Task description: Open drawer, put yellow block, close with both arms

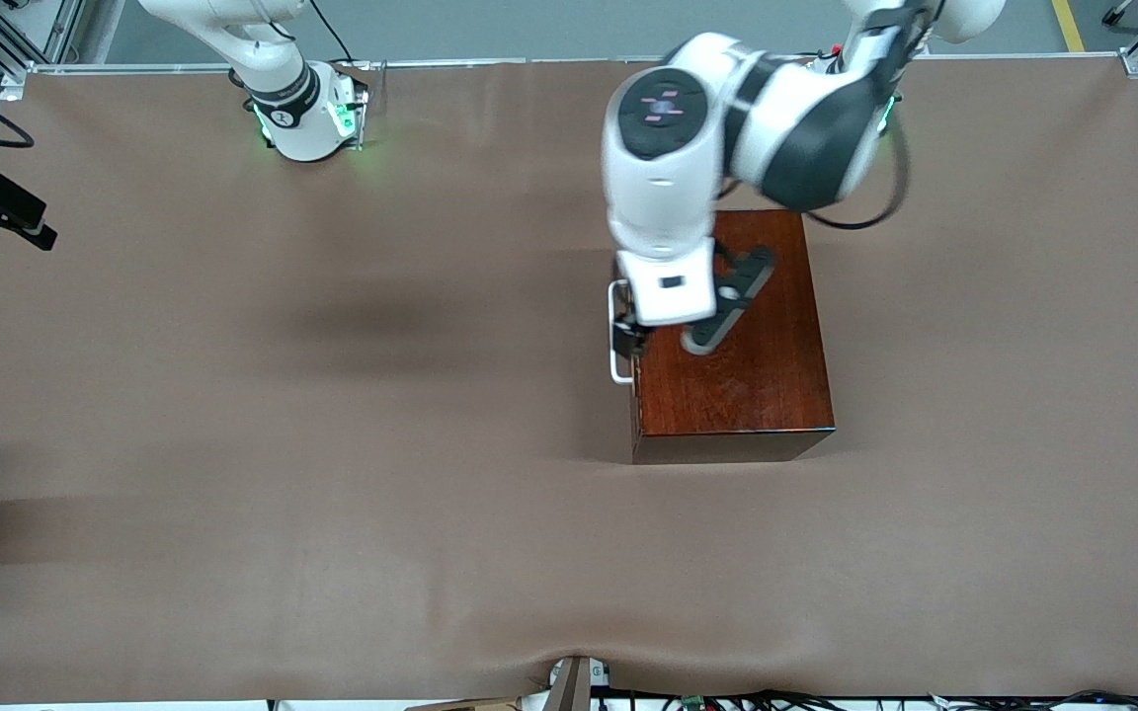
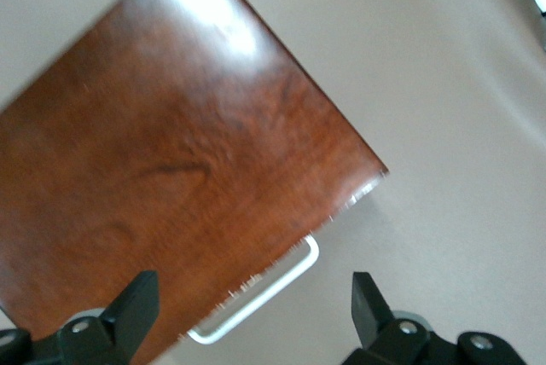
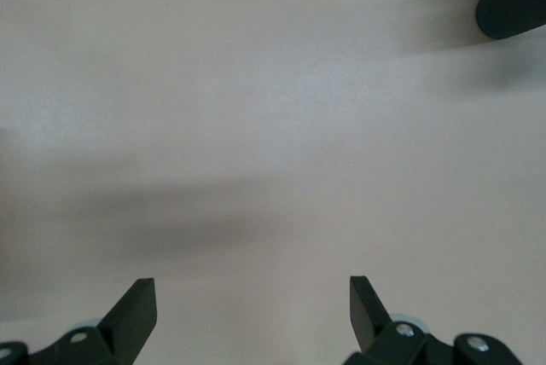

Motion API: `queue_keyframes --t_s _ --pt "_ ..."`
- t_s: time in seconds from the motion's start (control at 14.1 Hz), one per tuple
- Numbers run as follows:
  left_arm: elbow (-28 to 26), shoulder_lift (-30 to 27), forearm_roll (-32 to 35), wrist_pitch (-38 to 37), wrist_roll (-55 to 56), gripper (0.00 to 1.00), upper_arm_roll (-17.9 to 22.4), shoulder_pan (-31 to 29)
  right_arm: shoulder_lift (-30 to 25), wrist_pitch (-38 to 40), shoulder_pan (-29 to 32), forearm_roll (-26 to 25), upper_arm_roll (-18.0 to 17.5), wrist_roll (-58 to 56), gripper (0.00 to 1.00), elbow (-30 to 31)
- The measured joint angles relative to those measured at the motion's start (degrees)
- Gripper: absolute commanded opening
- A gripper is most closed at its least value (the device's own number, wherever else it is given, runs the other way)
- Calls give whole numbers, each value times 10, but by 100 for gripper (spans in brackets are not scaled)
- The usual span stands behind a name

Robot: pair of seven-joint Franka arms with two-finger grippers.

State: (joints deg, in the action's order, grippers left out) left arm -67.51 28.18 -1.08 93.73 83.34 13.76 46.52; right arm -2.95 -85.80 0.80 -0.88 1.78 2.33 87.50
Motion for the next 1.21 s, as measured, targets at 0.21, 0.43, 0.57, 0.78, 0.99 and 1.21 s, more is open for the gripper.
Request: queue_keyframes --t_s 0.21,0.43,0.57,0.78,0.99,1.21 --pt "-22 -27 0 -19 -76 100 -1 -32 0 1 0 0 0 0 100 0" --pt "-69 -68 0 -23 -149 100 0 -64 0 2 0 1 0 0 100 0" --pt "-103 -97 0 -25 -196 100 0 -86 1 3 2 5 1 0 100 0" --pt "-156 -131 0 -29 -265 100 0 -120 1 4 6 6 3 0 100 0" --pt "-197 -163 0 -29 -343 100 0 -154 1 5 7 7 3 0 100 0" --pt "-230 -205 1 -32 -442 100 0 -194 1 6 7 7 3 0 100 0"
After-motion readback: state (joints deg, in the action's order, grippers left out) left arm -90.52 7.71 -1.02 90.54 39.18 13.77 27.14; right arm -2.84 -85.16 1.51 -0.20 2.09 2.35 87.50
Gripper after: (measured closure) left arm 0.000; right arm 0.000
